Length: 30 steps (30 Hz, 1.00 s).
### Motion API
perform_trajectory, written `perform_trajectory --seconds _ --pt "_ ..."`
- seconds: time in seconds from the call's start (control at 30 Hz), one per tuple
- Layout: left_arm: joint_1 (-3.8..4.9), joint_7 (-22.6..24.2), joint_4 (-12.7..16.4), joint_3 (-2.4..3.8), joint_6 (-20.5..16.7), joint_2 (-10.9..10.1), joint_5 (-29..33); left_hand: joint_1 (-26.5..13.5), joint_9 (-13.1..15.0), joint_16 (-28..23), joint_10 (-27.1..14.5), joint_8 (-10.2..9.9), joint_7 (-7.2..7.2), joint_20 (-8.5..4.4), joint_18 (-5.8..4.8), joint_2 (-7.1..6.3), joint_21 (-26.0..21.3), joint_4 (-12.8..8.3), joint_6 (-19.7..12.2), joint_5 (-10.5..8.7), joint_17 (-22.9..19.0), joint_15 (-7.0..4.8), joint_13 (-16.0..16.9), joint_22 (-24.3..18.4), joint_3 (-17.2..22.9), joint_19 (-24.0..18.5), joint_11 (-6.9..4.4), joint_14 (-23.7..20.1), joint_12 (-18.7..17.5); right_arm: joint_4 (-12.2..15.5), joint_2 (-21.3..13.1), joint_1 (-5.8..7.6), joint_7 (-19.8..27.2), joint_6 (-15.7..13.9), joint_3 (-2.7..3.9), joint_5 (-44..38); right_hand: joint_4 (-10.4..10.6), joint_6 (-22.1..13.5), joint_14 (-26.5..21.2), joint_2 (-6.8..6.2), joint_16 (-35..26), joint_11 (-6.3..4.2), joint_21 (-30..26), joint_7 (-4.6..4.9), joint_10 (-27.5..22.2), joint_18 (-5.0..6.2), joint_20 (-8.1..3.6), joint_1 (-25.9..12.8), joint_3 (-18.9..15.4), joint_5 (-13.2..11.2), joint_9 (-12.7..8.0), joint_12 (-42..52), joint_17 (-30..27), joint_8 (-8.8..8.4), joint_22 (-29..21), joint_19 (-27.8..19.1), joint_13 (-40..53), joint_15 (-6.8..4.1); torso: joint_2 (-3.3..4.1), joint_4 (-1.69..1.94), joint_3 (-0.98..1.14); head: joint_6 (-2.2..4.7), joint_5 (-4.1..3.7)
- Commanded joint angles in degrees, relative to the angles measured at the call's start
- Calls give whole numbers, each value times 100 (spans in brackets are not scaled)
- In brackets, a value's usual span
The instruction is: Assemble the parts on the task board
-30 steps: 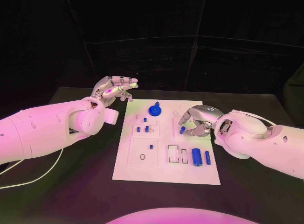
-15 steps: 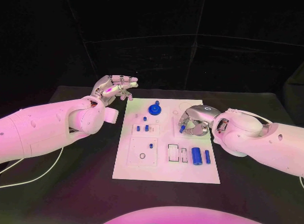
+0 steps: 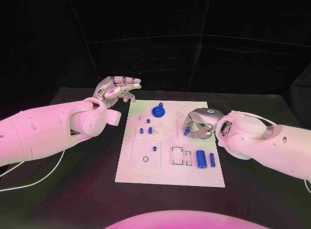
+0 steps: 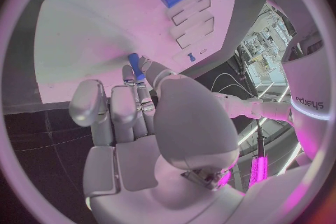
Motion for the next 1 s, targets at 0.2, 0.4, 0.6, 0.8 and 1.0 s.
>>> perform_trajectory --seconds 0.2,0.4,0.6,0.8,1.0 --pt "8 12 6 5 62 -5 12 14 -8 -32 -27 -4 17 3 32 -15 -22 -13 -17 -16 -6 -10 -9 -8 -12 -33 -5 -43 20 10 6 8 56 -269 4 -18 66 367 142 88 149 -82 218 -68 404 -55 -55 -77 178 -123 51 -9 160 143 288 191 30 -108 3 -2 0 -15 -2" --pt "9 12 4 5 48 -2 12 12 -8 -34 -36 -6 19 5 32 -16 -26 -13 -22 -16 -14 -8 -10 -11 -14 -35 -3 -48 19 -33 -28 8 108 -469 4 86 110 481 147 160 185 -128 328 -108 555 -88 -93 -99 246 -249 61 -43 177 171 436 271 35 -144 1 0 3 -22 12" --pt "8 5 2 4 38 -12 12 12 -9 -30 -42 -8 20 5 32 -17 -27 -13 -26 -16 -8 -8 -10 -12 -14 -35 -2 -47 18 116 -147 9 329 -597 6 279 80 486 134 157 162 -135 348 -109 573 -92 -110 -52 308 -223 52 -103 111 151 460 279 29 -154 1 -6 5 -23 32" --pt "8 5 -12 4 35 -13 12 12 -9 -30 -42 -8 20 5 32 -17 -27 -13 -26 -16 -8 -8 -10 -12 -14 -35 -2 -47 18 485 -324 11 618 -809 70 594 66 479 128 139 156 -128 345 -100 569 -91 -111 -40 331 -195 47 -135 93 138 456 273 25 -151 -1 2 -2 -19 37" --pt "7 10 -21 4 40 -4 12 12 -9 -30 -42 -8 20 5 32 -17 -27 -13 -26 -16 -8 -8 -10 -12 -14 -35 -2 -47 18 849 -288 11 981 -940 136 953 49 445 128 119 177 -106 363 -76 542 -98 -104 -29 372 -154 32 -202 113 99 482 279 19 -136 -4 5 -2 -12 64"
